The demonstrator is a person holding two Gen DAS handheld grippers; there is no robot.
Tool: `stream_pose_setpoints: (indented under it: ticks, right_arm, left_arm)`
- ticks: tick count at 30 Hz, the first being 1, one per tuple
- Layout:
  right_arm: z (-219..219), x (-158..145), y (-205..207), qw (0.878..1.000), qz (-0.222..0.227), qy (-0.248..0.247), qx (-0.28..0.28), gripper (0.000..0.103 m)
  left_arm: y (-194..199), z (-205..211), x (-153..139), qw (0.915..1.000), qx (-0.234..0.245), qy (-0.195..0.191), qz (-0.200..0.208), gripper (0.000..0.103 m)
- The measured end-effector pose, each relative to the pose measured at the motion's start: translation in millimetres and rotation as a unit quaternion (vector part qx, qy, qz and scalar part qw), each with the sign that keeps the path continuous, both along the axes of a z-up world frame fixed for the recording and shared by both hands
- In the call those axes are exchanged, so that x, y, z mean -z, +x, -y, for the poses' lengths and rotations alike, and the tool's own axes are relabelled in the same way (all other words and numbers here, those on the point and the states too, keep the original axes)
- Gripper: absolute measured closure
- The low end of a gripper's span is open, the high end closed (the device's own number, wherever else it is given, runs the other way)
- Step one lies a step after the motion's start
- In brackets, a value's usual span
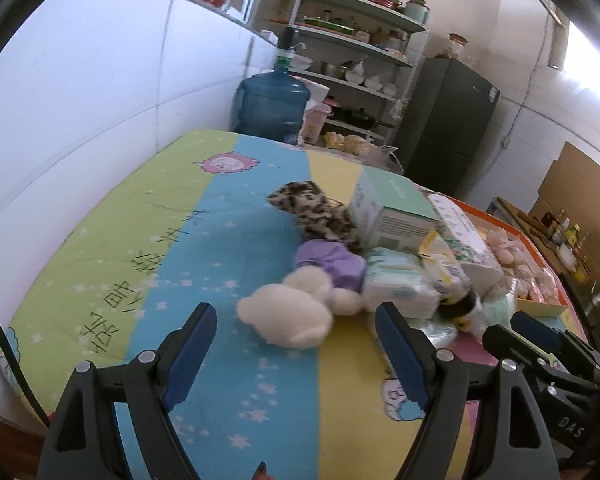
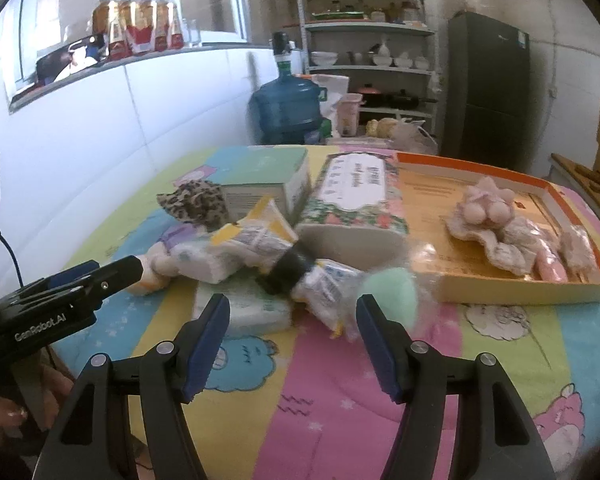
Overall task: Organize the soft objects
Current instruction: 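Grasp the white plush with purple bonnet with the left gripper while the right reaches the snack packet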
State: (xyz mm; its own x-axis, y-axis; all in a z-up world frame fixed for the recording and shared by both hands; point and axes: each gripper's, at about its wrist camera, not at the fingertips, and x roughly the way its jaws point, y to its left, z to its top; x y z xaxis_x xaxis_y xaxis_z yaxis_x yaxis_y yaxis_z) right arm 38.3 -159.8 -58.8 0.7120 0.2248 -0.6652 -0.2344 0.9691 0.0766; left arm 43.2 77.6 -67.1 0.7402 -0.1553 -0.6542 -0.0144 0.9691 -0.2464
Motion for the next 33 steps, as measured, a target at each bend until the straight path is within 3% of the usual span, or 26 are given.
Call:
stream_pose_setpoints:
  ticks: [4, 9, 14, 18, 25, 28, 33]
  right_arm:
    - [-9, 2, 4, 1.000, -0.003, -0.002, -0.006, 0.035]
    - [-14, 3, 10, 1.000, -0.004, -0.008, -0.008, 0.035]
    - [-14, 1, 15, 1.000, -0.003, -0.017, -0.008, 0.035]
    - [-13, 1, 22, 1.000, -0.009, -0.015, -0.021, 0.035]
    - [-4, 5, 42, 0.998, -0.032, -0.021, -0.054, 0.035]
    - [0, 6, 51, 0.997, -0.041, -0.027, -0.064, 0.035]
    - [-2, 9, 61, 0.993, -0.051, -0.043, -0.093, 0.036]
  left_arm:
    - [10, -9, 6, 0.9998, 0.016, -0.002, -0.006, 0.022]
    - [30, -10, 14, 0.9950, 0.097, 0.016, -0.018, 0.022]
    - [43, 1, 20, 0.9823, 0.166, 0.086, -0.011, 0.022]
    - [46, 14, 25, 0.9730, 0.189, 0.133, -0.002, 0.022]
    - [57, 11, 36, 0.9747, 0.193, 0.110, -0.027, 0.047]
    - [55, 5, 37, 0.9766, 0.196, 0.086, -0.025, 0.050]
    - [55, 4, 36, 0.9771, 0.195, 0.083, -0.022, 0.052]
